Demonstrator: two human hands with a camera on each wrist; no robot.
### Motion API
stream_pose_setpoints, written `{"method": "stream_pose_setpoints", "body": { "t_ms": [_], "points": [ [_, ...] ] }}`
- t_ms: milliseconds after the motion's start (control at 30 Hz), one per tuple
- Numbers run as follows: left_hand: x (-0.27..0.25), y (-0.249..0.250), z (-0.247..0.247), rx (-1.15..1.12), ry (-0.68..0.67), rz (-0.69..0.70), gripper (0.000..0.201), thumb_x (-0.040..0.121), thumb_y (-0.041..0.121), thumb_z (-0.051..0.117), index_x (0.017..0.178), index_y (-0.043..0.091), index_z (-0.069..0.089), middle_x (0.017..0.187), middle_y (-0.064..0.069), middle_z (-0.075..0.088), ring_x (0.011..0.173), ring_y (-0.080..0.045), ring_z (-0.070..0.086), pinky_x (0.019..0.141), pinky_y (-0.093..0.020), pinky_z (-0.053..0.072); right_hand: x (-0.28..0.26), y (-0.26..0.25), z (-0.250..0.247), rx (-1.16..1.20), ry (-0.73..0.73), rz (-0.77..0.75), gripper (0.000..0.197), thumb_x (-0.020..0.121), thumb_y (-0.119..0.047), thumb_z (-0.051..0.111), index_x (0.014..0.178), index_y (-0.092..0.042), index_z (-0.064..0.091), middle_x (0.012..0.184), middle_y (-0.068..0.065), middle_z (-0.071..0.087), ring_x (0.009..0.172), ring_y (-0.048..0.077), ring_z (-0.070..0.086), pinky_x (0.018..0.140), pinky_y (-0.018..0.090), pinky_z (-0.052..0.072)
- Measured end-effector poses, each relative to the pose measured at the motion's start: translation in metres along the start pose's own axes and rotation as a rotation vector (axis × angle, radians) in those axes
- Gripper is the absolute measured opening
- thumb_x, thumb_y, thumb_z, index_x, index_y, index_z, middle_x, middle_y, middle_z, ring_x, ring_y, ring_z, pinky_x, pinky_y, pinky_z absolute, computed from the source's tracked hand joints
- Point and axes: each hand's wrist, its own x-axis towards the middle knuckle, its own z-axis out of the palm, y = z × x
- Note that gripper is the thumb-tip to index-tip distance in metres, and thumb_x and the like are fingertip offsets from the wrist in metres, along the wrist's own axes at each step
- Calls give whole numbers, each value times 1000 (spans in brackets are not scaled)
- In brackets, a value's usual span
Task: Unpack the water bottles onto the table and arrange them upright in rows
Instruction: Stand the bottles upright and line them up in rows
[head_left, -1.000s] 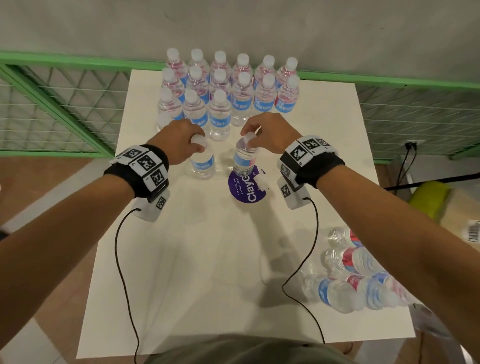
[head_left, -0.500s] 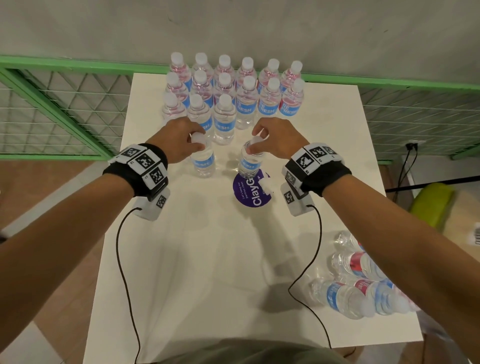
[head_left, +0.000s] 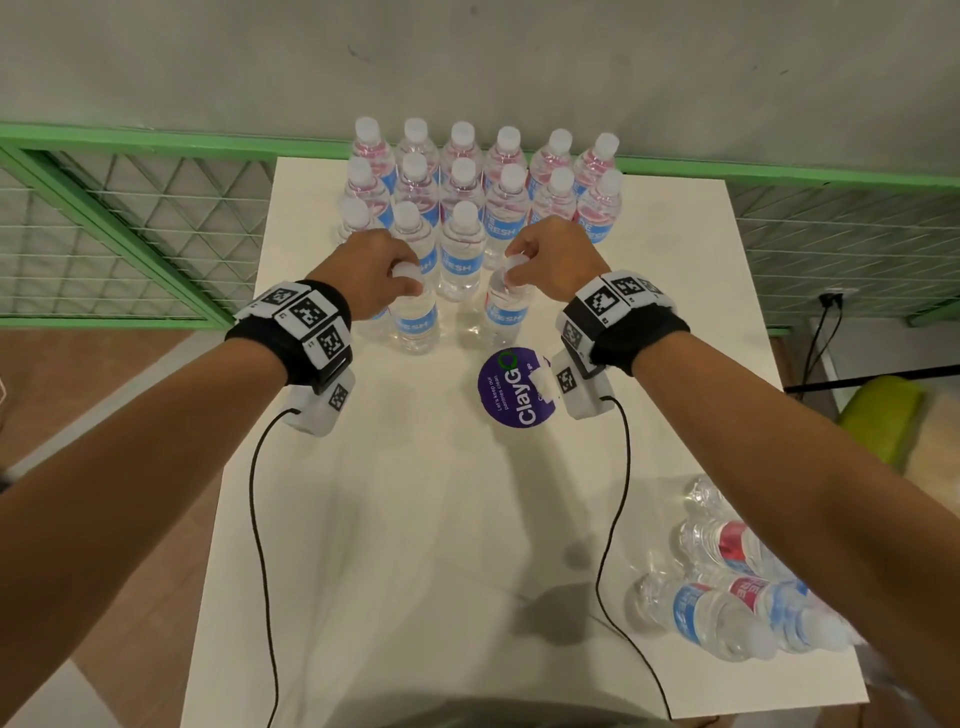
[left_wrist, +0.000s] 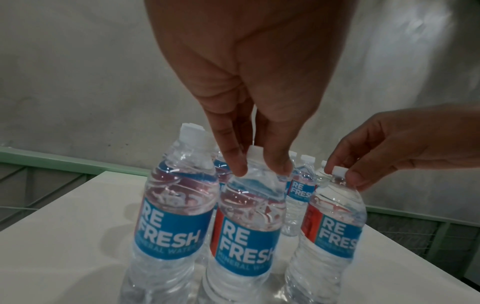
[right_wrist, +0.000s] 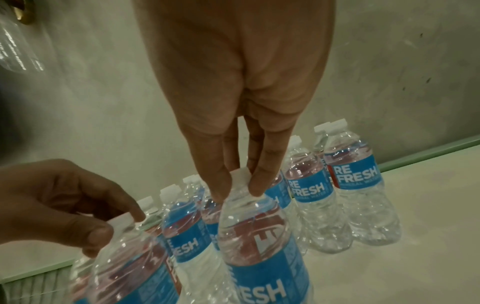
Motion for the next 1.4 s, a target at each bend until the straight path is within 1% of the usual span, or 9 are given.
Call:
{"method": "stream_pose_setpoints", "body": {
  "t_ms": [133,333,633,767,900,1000,1100,1267,1400],
  "points": [
    [5,-4,-3,-10,28,-26,33,84,23,66,112,6,64,97,-15,58,88,-24,50,78,-27,35,23,-1,-4,-31,50,43,37,74,-14,74,110,-9,66,112,11,60,90,16,49,76,25,39],
    [7,-3,-2,-49,47,2,32,83,21,67,111,5,64,91,-7,50,83,-17,45,77,-24,33,38,-1,-8,-54,105,40,33,74,-13,73,106,-10,68,113,11,63,102,26,59,78,25,41],
    [10,-4,-2,-31,57,22,33,82,20,68,111,6,64,89,-4,49,84,-16,44,79,-25,34,47,-5,-10,-90,105,27,35,75,-13,71,110,-12,67,116,9,62,104,26,59,76,24,39],
    [12,-3,-2,-22,55,17,33,83,20,67,112,6,63,99,-12,58,90,-22,50,81,-26,34,51,-6,-11,-86,105,31,37,75,-14,73,111,-11,67,117,10,61,99,23,58,76,23,38],
    [13,-4,-3,-27,48,4,35,83,20,67,115,7,62,110,-15,59,103,-30,54,88,-31,38,54,-6,-13,-78,112,21,38,75,-13,72,112,-10,67,116,11,62,105,25,60,76,22,39],
    [15,-4,-4,-28,39,4,35,83,19,67,115,6,62,112,-16,60,105,-31,54,91,-36,40,56,-6,-13,-73,102,11,38,75,-13,72,112,-9,67,111,10,62,98,24,58,75,23,38],
    [16,-4,-5,-2,35,5,35,83,20,67,115,7,62,111,-16,59,104,-31,54,91,-37,40,57,-5,-14,-75,100,3,37,76,-13,72,113,-9,67,96,2,53,88,18,52,75,23,37],
    [17,-3,-4,2,56,18,35,83,19,66,115,6,61,110,-17,59,103,-31,54,89,-35,40,59,-2,-13,-84,109,-7,35,75,-14,72,110,-12,68,93,-1,50,85,14,47,77,26,41],
    [19,-7,-3,-8,39,21,35,84,20,66,116,7,60,107,-16,58,97,-29,55,86,-33,40,57,-2,-15,-61,95,-18,36,76,-14,72,111,-10,66,94,-1,50,85,14,49,74,22,36]
  ]
}}
